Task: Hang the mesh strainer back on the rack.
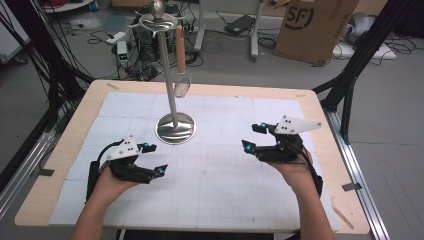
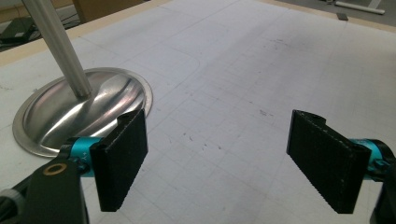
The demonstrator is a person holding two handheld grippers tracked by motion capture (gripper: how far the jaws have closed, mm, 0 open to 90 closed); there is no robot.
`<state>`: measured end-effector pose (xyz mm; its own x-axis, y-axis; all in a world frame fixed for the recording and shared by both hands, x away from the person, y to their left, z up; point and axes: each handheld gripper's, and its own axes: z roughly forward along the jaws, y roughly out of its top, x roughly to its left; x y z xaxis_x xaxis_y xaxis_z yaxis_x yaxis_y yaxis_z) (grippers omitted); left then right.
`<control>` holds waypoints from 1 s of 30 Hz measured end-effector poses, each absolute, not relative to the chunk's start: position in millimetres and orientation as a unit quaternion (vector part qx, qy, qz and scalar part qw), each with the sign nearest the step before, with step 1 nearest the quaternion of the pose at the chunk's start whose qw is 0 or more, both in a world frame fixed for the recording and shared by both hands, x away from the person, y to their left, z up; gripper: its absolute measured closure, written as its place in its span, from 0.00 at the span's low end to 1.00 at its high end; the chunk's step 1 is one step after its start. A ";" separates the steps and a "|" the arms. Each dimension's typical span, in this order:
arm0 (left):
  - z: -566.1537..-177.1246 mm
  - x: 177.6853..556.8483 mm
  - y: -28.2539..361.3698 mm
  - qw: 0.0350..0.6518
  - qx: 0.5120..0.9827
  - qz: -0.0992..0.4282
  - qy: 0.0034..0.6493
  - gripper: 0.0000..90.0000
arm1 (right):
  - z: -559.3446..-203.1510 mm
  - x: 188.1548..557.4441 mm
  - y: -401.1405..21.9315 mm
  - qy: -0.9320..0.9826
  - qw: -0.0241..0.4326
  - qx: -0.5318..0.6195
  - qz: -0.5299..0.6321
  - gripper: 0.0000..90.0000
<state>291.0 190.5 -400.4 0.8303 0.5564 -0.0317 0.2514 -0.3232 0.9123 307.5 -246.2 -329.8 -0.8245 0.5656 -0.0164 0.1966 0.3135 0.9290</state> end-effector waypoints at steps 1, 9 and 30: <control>-400.5 290.9 190.4 0.524 0.800 0.145 0.253 0.23 | -333.2 306.1 -248.2 0.792 0.176 0.241 0.532 0.37; -401.0 290.9 190.0 0.523 0.801 0.145 0.252 0.23 | -357.3 291.5 -264.4 0.781 0.180 0.260 0.539 0.36; -401.8 291.3 189.5 0.526 0.799 0.147 0.253 0.23 | -394.0 276.1 -276.1 0.787 0.172 0.272 0.526 0.34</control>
<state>291.3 189.5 -401.8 0.8288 0.5587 -0.0314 0.2494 -0.3186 0.9145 276.1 -276.1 -394.0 -0.7924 0.6098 0.0152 0.2470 0.2979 0.9221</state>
